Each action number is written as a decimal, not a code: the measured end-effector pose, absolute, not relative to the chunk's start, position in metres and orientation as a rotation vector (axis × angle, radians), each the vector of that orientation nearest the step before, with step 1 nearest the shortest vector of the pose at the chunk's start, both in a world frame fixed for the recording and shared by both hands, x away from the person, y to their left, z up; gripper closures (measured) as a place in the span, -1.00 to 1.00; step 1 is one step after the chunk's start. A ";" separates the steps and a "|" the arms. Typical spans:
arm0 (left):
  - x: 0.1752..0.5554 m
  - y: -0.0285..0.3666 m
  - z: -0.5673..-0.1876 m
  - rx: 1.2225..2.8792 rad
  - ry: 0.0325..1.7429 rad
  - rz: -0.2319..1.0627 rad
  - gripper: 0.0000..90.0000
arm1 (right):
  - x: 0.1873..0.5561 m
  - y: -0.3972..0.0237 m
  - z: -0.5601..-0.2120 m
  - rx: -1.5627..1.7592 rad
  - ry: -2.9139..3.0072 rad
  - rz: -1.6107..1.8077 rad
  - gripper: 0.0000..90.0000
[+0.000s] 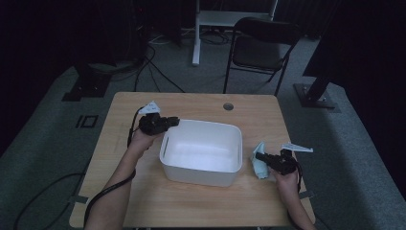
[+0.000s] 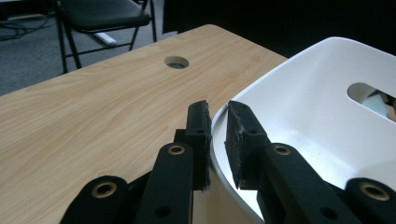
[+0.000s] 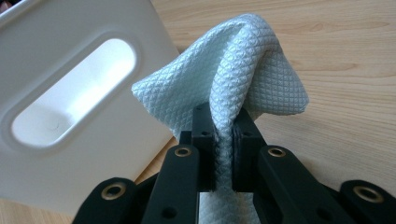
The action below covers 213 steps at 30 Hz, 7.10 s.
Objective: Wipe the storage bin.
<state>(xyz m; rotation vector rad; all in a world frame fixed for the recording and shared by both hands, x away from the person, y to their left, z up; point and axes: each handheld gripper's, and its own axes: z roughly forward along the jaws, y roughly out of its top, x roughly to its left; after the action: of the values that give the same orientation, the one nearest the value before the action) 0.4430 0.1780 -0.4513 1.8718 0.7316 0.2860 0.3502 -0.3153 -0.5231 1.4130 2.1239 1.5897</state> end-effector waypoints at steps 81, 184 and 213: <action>0.387 0.193 -0.448 1.861 0.833 0.352 0.93 | 0.351 -0.312 -0.524 1.421 2.132 1.595 0.83; 0.330 0.167 -0.460 1.794 1.023 0.485 0.93 | 0.365 -0.261 -0.480 1.218 2.126 1.737 0.84; 0.332 0.168 -0.459 1.833 0.962 0.473 0.92 | 0.365 -0.252 -0.481 1.246 2.118 1.767 0.85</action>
<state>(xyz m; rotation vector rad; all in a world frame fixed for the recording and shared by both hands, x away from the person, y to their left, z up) 0.3321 0.1676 -0.4587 1.8329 0.9624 0.4732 0.3652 -0.2517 -0.4813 1.2457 2.1180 1.7667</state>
